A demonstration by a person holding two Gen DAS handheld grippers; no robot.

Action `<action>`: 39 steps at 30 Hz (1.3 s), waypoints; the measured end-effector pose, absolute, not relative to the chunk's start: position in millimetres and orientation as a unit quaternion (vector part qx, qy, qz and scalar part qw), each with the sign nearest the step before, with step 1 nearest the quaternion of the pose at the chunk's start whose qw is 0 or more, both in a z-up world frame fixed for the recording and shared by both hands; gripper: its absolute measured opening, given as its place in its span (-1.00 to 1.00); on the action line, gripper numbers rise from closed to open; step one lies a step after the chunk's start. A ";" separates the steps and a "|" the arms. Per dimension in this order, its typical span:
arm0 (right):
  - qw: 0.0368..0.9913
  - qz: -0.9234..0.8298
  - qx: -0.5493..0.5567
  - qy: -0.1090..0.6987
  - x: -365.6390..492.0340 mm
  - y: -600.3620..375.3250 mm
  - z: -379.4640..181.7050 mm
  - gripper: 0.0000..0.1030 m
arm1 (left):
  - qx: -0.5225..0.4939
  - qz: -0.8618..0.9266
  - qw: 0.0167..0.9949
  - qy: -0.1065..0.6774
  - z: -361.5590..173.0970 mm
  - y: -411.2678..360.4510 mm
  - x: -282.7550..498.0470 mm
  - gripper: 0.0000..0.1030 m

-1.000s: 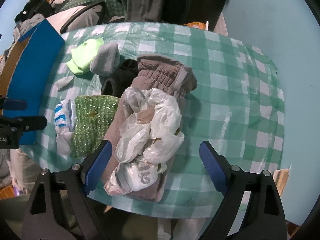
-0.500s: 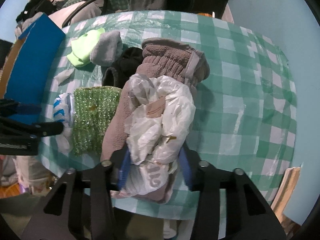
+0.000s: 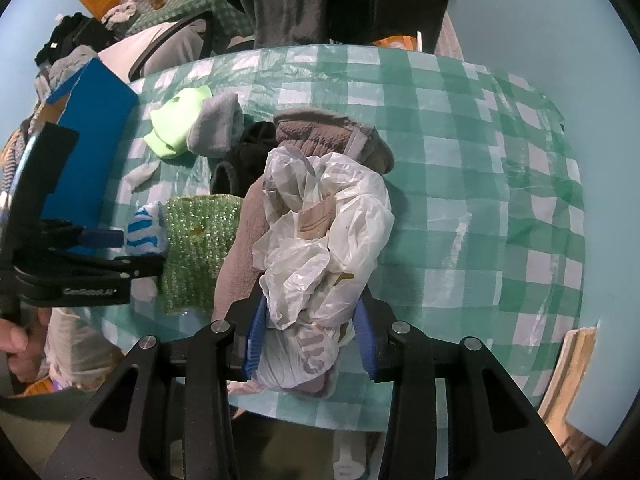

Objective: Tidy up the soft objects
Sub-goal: 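Grasp the white plastic bag bundle with the right tool while the left tool grasps the blue-striped bundle, then carry both held bundles up and over the open cardboard box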

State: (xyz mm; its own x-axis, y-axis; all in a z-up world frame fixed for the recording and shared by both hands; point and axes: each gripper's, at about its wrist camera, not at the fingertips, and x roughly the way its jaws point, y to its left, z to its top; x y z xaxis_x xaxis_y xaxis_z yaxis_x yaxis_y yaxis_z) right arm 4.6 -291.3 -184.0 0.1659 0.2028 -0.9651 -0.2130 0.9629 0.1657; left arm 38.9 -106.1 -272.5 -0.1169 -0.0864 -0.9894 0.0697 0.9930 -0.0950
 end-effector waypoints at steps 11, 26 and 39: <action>0.773 0.156 -0.024 0.615 3.5 -283.9 -165.1 -0.25 | 0.016 -0.069 0.687 0.723 -252.6 -92.8 18.4 -0.23; 0.780 0.183 -0.043 0.597 9.4 -264.2 -135.8 -0.28 | 0.038 -0.063 0.727 0.683 -183.9 -95.7 16.0 -0.23; 0.786 0.213 -0.057 0.577 17.8 -237.7 -108.5 -0.28 | 0.043 -0.058 0.755 0.652 -136.9 -83.4 8.3 -0.23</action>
State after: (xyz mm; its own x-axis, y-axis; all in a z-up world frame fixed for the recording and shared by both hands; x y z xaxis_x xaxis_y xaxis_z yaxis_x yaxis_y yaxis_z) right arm 17.8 -237.7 -108.5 0.2426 0.2700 -0.9318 -0.4005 0.9027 0.1573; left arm 8.3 -83.4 -136.9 0.1428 -0.0316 -0.9893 0.1434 0.9896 -0.0109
